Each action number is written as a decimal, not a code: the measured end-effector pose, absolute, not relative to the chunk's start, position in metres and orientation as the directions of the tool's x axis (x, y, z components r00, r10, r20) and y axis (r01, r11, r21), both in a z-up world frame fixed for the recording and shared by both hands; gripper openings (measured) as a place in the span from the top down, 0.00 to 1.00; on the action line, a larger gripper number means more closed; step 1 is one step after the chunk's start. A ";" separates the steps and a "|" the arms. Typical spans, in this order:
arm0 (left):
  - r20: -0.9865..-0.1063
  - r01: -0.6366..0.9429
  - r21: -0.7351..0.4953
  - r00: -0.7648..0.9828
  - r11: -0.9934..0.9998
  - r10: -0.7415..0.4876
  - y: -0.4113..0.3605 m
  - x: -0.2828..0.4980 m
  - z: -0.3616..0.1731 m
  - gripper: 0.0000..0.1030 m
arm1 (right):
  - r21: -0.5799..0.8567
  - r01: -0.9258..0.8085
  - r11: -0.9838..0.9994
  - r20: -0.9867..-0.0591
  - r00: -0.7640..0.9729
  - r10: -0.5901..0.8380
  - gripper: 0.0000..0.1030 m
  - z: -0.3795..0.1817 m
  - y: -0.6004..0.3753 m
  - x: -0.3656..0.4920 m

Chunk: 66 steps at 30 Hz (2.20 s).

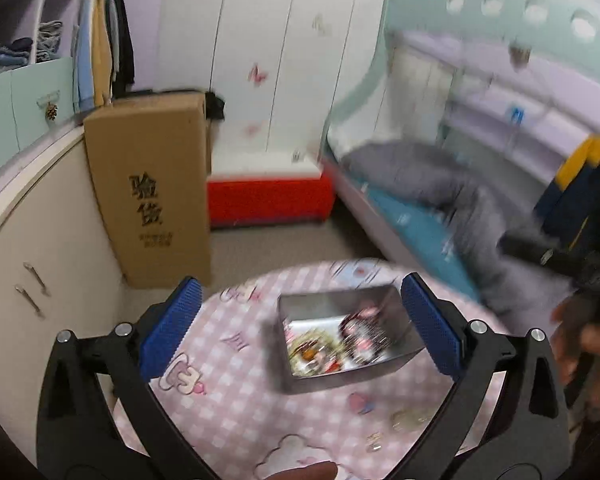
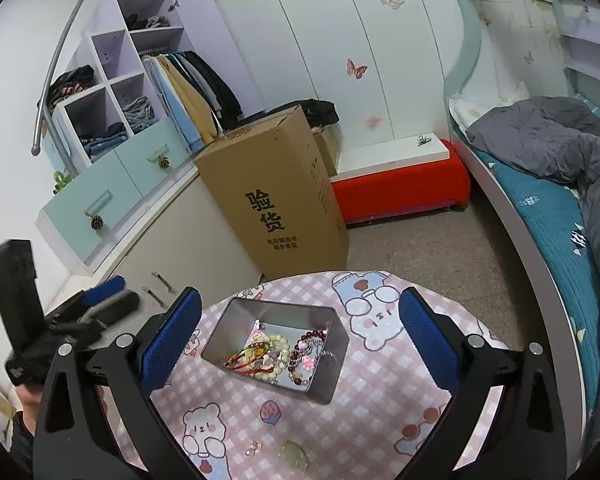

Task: Organize jewelry
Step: 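Move both tools back to the remaining pearl earring and jade piece, then grasp the pearl earring with the left tool while the right tool grasps the pale jade piece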

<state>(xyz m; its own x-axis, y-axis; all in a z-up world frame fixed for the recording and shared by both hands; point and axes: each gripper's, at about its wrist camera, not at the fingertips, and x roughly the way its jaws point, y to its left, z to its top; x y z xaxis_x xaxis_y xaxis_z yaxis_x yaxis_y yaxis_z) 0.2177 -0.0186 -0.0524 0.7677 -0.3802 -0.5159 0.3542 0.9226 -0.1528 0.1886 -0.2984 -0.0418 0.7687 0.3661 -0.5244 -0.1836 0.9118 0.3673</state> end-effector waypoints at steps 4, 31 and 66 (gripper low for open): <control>-0.461 0.323 -0.144 0.815 0.936 -0.352 -0.009 0.195 -0.045 0.06 | 0.362 -0.182 0.914 -0.513 0.780 0.358 0.08 -0.041 -0.299 0.169; -0.551 0.333 -0.042 0.779 0.942 -0.300 -0.024 0.120 -0.089 0.06 | 0.260 -0.163 0.952 -0.567 0.772 0.287 0.08 -0.068 -0.280 0.103; -0.775 0.494 -0.080 0.515 0.866 -0.365 -0.089 0.149 -0.208 0.82 | 0.284 -0.117 0.952 -0.708 0.644 0.290 0.08 -0.143 -0.283 0.104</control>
<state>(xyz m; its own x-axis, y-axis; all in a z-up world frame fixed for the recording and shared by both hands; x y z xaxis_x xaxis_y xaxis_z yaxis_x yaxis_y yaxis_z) 0.1494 -0.0892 -0.2077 0.5151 -0.3654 -0.7753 0.4938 0.8659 -0.0800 0.1036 -0.2827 -0.1427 0.6438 0.2904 -0.7079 -0.1173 0.9517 0.2837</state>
